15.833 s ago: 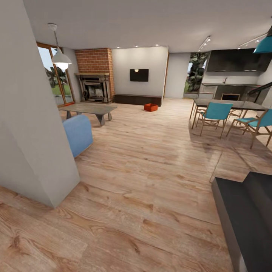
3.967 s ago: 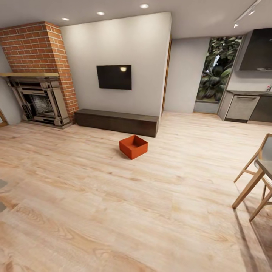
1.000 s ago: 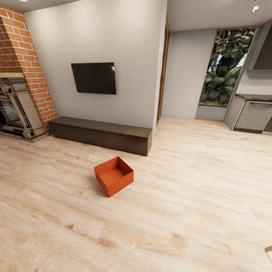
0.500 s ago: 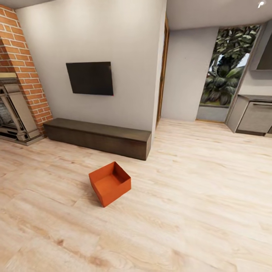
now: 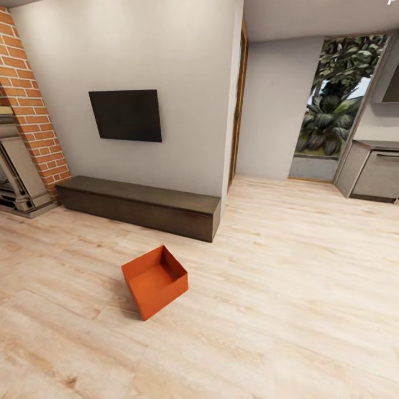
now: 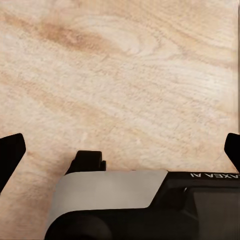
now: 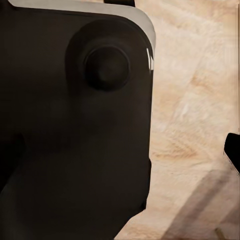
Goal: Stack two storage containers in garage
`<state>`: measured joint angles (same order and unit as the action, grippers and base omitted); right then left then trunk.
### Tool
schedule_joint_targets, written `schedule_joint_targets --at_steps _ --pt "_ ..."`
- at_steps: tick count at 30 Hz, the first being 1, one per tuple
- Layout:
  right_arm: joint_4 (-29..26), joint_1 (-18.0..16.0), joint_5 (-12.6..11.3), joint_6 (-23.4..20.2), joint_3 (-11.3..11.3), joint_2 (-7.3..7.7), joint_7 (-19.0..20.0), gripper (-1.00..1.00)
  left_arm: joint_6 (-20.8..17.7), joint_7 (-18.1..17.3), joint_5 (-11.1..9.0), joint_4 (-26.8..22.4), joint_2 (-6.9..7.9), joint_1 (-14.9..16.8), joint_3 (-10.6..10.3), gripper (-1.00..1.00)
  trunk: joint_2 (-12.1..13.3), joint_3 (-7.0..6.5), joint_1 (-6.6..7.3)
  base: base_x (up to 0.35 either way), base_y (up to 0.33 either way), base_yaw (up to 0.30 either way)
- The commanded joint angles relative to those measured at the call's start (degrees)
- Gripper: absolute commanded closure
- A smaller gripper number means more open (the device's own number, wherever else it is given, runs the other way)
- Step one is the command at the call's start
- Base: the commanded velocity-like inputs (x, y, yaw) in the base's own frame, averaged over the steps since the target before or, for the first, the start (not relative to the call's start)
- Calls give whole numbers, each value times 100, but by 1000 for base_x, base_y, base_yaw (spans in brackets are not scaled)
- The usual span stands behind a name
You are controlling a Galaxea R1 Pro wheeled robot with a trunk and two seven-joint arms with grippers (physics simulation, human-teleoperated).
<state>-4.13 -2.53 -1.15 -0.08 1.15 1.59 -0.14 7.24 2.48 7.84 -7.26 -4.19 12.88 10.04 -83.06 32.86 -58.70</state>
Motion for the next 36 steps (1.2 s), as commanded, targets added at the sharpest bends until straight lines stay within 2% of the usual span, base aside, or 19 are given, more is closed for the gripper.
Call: schedule_joint_targets --at_steps 1,20,36 --pt "-3 -2 -14 -1 11 0 9 -100 22 20 60 5 -3 1 41 -100 -2 5 -3 330 -94 73" --pt "-18 -2 53 -1 52 38 31 -100 23 21 65 5 -3 -5 41 -100 -2 54 -3 323 -129 231" --pt "-18 -2 52 -1 50 40 -19 -100 23 24 68 5 -11 -5 41 -100 -2 65 -3 290 -181 80"
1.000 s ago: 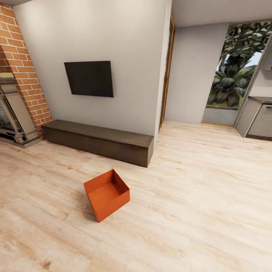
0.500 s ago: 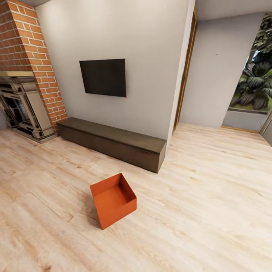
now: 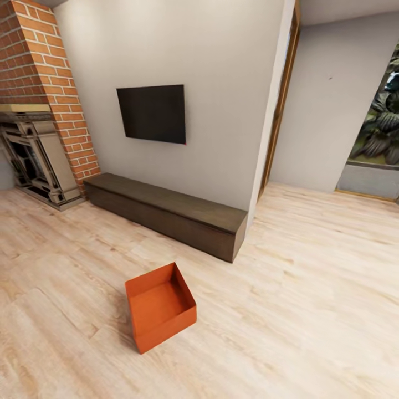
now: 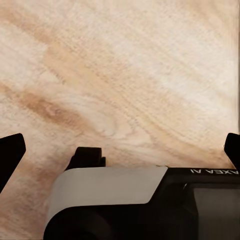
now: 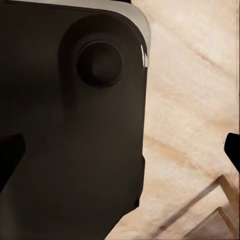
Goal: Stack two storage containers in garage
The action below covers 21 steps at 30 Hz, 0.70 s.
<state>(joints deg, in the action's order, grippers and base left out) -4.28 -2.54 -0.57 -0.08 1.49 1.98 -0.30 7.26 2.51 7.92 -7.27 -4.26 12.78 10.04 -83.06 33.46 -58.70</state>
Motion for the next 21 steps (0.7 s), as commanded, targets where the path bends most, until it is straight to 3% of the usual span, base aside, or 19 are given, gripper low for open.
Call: schedule_joint_targets --at_steps 1,21 --pt "-3 -1 -6 -1 16 0 -5 -100 21 21 60 6 -4 5 41 -100 -2 7 -2 277 -198 236" --pt "-3 -1 4 -1 26 -14 -14 -100 21 21 62 6 -13 5 33 -100 -2 55 -2 240 -234 274"
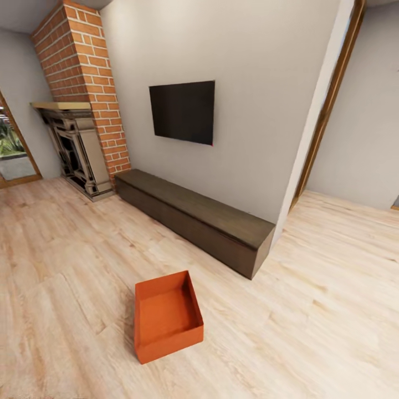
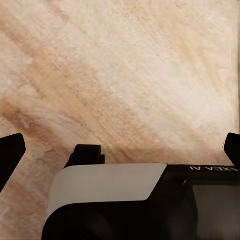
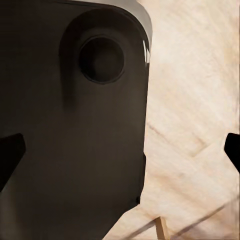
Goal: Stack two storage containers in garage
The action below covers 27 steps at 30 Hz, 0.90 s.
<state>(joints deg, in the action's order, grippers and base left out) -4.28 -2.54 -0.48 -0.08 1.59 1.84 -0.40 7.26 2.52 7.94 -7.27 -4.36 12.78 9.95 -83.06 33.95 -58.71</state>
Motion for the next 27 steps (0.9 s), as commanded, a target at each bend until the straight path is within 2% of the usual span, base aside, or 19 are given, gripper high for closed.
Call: schedule_joint_targets --at_steps 1,13,22,27 --pt "-3 -1 -5 -1 15 1 -4 -100 21 21 64 7 -7 5 42 -100 -2 8 -2 194 -287 279" --pt "-3 -1 -5 -1 16 -4 -4 -100 76 16 76 7 -12 5 42 -100 -2 38 -2 138 -314 279" --pt "-3 -1 -5 -1 17 -15 -7 -100 90 12 76 7 -12 5 37 -100 -2 61 -2 24 -330 279" --pt "-3 -1 -5 0 17 -16 -11 -100 91 12 76 7 -14 5 35 -100 -2 74 -2 2 -181 279"
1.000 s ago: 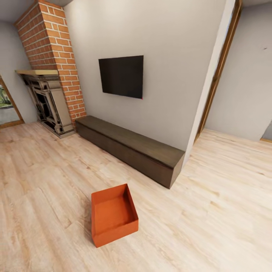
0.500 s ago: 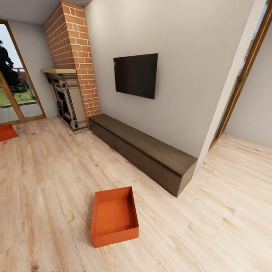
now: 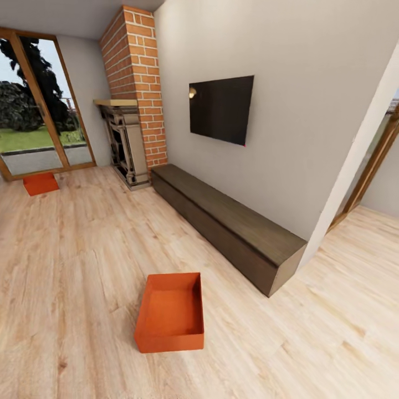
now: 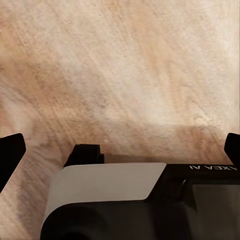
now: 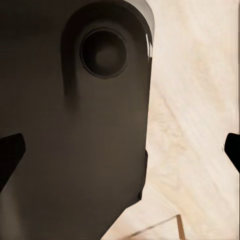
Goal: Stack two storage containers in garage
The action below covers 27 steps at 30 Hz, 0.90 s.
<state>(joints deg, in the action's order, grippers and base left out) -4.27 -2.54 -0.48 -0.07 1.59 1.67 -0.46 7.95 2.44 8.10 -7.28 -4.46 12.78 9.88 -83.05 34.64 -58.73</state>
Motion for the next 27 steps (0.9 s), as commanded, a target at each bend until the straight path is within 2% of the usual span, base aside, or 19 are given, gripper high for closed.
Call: schedule_joint_targets --at_steps 1,20,27 --pt "-3 0 -5 0 16 1 -5 -100 22 20 60 7 -5 5 42 -100 -2 8 0 1 -71 279" --pt "-57 0 -13 3 5 23 -6 -100 153 11 57 7 5 -143 47 -100 -2 53 0 0 -10 277" --pt "-89 0 -25 15 -6 37 1 -100 154 11 60 7 7 -146 45 -100 -2 55 0 0 0 75"
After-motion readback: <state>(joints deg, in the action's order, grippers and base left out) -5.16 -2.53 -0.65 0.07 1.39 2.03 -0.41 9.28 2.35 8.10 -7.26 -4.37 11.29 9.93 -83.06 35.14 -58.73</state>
